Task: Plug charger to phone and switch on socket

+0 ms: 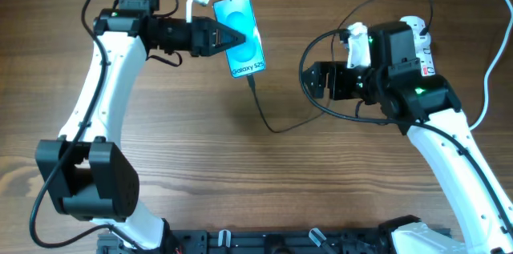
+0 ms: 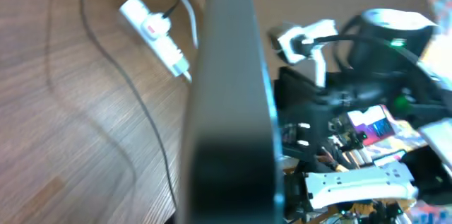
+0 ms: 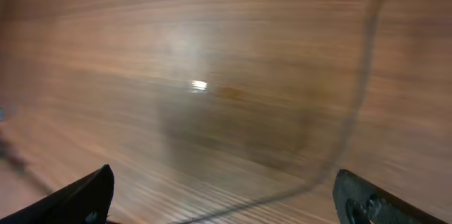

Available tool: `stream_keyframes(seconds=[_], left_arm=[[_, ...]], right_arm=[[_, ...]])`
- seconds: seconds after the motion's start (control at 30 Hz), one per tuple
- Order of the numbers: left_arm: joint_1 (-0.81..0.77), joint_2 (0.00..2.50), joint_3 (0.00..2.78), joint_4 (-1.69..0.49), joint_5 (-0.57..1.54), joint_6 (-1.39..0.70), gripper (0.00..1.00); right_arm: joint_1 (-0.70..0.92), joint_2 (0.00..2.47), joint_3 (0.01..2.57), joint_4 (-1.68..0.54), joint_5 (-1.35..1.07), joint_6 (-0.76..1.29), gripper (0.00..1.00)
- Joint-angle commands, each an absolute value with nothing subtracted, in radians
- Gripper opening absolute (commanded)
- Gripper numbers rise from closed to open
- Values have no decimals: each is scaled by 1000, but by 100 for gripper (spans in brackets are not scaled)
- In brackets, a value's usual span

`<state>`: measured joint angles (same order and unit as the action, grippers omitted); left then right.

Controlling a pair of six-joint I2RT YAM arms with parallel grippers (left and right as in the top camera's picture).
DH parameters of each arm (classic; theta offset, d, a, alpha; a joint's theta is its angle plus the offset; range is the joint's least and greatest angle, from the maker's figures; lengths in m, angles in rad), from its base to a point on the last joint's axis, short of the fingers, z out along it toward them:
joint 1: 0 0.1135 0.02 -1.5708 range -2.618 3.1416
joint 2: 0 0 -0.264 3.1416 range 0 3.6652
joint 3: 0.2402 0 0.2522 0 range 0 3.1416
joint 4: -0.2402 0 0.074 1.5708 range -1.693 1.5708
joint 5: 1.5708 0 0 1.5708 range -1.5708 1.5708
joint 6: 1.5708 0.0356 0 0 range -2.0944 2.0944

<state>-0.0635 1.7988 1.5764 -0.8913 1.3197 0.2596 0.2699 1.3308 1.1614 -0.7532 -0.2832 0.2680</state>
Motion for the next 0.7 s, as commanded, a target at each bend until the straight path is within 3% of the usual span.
stream_keyframes(seconds=[0.0,0.47,0.67], left_arm=[[-48,1769,1575,-888,1508,361,4],[-64,1769,1575,-834,1539,495,4],[-129,1769,1575,-914,1175,494,4]], right_arm=[[266,1316,1184,-784,-87,265,100],[266,1317,1184,-910,-52,183,100],[266,1318,1184,-919,-52,183,100]])
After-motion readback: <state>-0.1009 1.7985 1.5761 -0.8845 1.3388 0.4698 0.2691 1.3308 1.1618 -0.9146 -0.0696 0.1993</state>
